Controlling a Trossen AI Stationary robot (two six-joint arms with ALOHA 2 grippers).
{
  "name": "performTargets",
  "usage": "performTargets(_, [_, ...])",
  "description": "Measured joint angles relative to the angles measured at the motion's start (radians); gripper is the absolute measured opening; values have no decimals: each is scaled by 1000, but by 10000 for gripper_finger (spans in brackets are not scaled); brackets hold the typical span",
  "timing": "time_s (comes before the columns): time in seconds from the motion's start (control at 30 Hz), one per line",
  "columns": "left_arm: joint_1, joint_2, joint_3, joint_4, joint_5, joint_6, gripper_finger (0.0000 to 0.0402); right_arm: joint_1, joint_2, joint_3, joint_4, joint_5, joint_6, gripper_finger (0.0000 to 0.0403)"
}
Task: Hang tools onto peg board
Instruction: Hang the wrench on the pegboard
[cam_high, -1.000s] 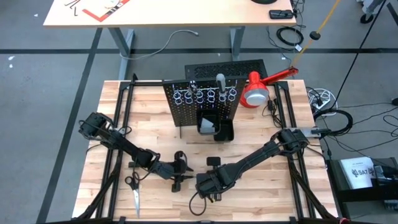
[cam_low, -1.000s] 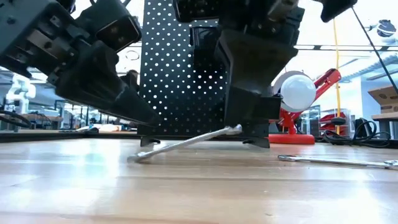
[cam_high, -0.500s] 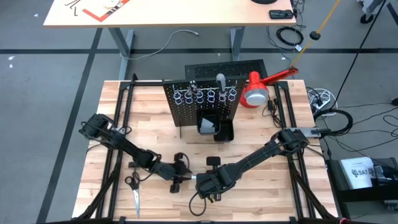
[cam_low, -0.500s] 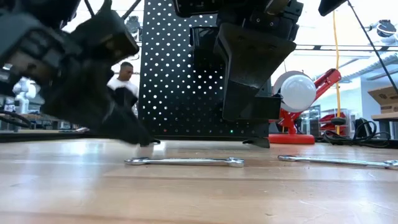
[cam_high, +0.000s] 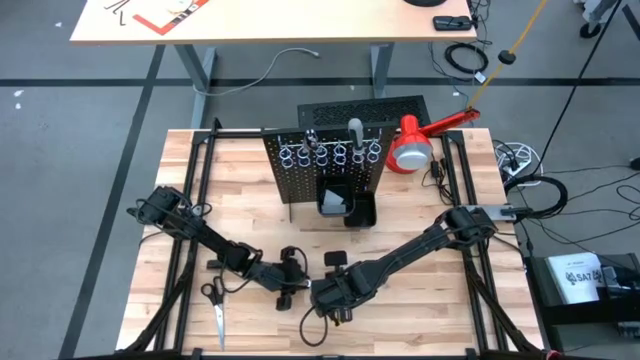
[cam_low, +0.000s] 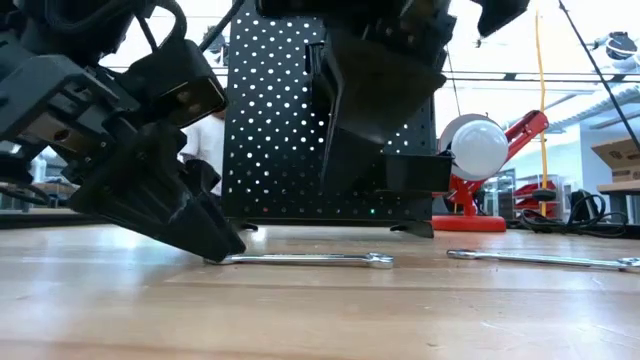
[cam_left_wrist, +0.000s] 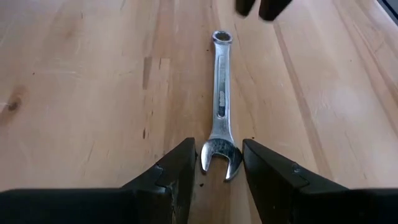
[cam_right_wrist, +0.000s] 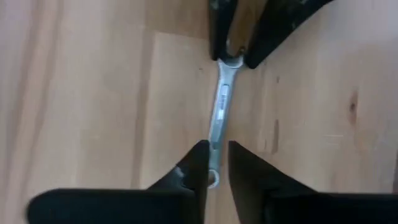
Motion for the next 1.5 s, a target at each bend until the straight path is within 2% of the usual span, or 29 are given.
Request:
performTargets(0.27, [2, 1, 0, -30, -2, -33, 146, -28, 70, -7, -28, -64, 17, 160])
performTargets(0.43, [2, 2, -2, -30, -12, -33, 146, -37, 92, -2, -44, -60, 17, 187])
performTargets(0.5, [2, 2, -2, -26, -13, -33, 146, -47, 102, 0, -51, -89, 14, 177])
performTargets(0.57, [2, 3, -4, -14, -15, -33, 146, -54, 111, -1, -46, -116, 9, 151])
performTargets(0.8, [4, 4, -6, 31, -4, -30, 146, -62, 123, -3, -14, -131, 6, 16])
performTargets(1.17, [6, -10, -4, 37, 10, -22, 146, -63, 124, -4, 8, -129, 5, 1])
performTargets(1.5, [8, -132, -4, -29, 18, 26, 146, -50, 126, 22, 10, -90, 4, 0])
